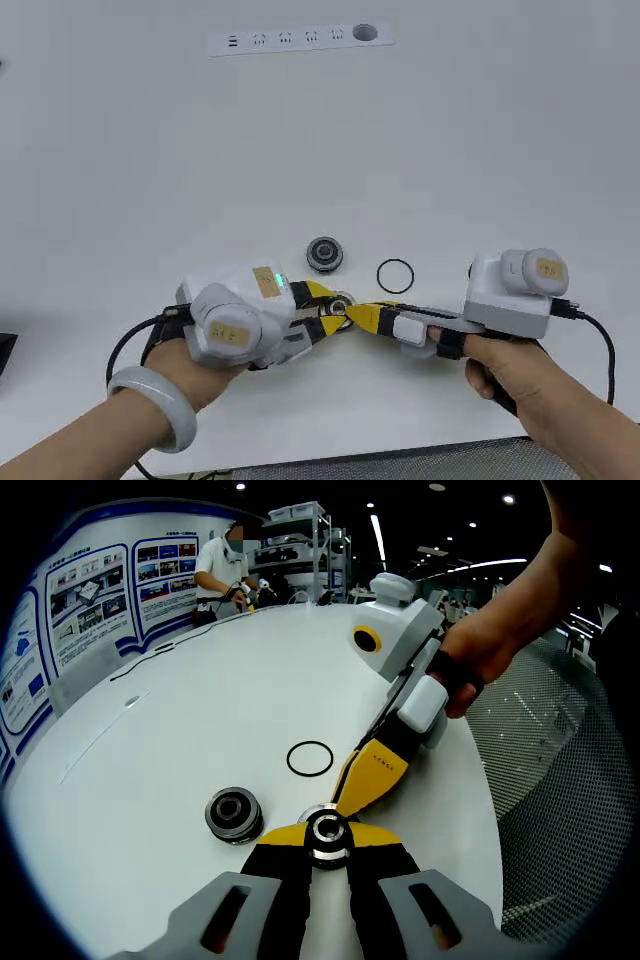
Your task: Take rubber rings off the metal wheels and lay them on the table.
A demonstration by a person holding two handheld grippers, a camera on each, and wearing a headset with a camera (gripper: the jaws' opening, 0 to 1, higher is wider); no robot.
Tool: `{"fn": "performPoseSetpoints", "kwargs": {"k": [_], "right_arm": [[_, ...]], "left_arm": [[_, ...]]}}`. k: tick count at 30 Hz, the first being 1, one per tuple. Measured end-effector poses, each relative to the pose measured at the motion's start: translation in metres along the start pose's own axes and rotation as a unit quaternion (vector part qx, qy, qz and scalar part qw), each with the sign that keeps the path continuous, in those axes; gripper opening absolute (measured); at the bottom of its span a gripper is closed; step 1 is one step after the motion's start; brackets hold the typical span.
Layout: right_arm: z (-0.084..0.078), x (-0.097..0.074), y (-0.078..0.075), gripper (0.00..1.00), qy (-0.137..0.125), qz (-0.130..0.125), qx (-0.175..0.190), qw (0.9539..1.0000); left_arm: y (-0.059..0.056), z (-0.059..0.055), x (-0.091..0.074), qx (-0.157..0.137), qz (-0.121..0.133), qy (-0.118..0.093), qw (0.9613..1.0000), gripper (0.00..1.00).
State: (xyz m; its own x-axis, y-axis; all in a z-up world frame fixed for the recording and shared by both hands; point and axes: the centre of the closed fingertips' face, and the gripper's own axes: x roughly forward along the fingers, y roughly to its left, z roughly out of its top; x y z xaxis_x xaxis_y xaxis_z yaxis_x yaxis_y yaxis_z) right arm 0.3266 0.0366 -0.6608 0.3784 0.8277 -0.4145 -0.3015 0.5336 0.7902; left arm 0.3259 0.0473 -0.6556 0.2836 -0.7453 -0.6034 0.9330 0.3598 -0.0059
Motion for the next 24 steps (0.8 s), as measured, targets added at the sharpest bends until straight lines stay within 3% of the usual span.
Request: {"fn": "performPoseSetpoints", "kwargs": {"k": [11,24], "right_arm": [[0.0032,-0.0046,-0.0029,0.05,-0.007,-0.008,-0.004,0.9999],[0.0037,-0.0047,-0.0033,0.02,-0.009,-0.012,-0.012,0.9998]], "left_arm": [[-0.0001,0.0004,-0.0002,0.0,0.0,0.0,1.0,0.13],[-0.0004,0.0007,-0.0005,0.001,-0.001,0.0,1.0,0.13]]}}
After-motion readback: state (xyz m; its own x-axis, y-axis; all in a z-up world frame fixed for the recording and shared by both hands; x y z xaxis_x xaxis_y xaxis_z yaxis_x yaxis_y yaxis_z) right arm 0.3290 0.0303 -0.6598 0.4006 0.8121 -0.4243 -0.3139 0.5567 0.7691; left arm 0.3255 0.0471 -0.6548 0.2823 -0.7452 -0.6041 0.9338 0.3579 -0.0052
